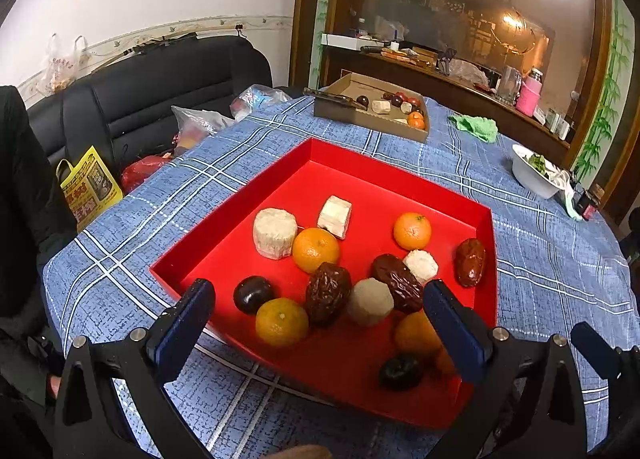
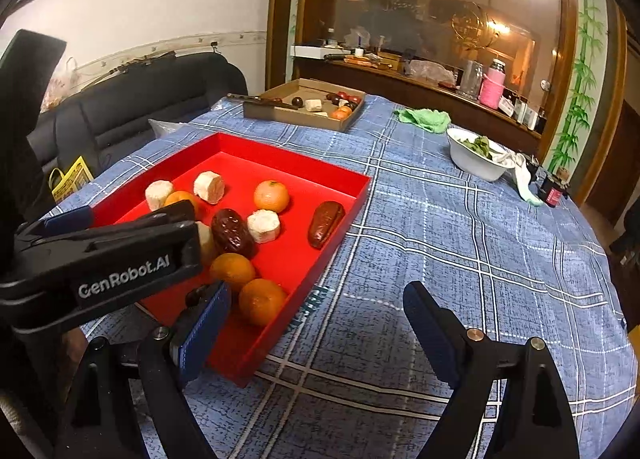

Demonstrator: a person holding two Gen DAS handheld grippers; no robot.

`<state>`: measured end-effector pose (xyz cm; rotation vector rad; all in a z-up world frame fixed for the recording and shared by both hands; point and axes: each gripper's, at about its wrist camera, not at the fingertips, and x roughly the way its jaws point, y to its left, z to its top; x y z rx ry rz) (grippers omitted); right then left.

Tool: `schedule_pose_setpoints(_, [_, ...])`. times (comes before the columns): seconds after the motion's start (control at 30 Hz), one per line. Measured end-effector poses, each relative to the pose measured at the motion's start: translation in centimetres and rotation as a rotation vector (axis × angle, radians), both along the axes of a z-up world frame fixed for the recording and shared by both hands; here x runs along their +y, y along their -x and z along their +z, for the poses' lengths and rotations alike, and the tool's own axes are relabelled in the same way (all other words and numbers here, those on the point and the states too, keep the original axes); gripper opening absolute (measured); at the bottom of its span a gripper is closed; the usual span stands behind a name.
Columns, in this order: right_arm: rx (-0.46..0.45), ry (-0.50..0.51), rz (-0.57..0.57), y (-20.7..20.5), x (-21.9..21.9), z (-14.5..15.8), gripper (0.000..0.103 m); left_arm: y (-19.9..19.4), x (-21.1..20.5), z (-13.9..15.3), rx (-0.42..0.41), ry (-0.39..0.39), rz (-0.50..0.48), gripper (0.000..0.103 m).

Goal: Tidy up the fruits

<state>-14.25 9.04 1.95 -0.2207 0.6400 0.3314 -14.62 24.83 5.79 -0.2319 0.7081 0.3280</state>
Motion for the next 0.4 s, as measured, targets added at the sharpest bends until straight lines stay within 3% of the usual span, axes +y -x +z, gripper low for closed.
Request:
schedule_pose_setpoints(0.23, [-0.008, -0.007, 0.033, 0.1, 0.7, 0.4, 0.091, 0.3, 1.4, 1.1, -0.008, -0.030, 0.071, 0.103])
schedule_pose_setpoints(0.4, [-0.034, -0.068, -0.001, 0.2, -1.6, 2.0, 0.091, 0.7, 1.4, 3.3, -0.029, -0.065, 0.103, 0.103])
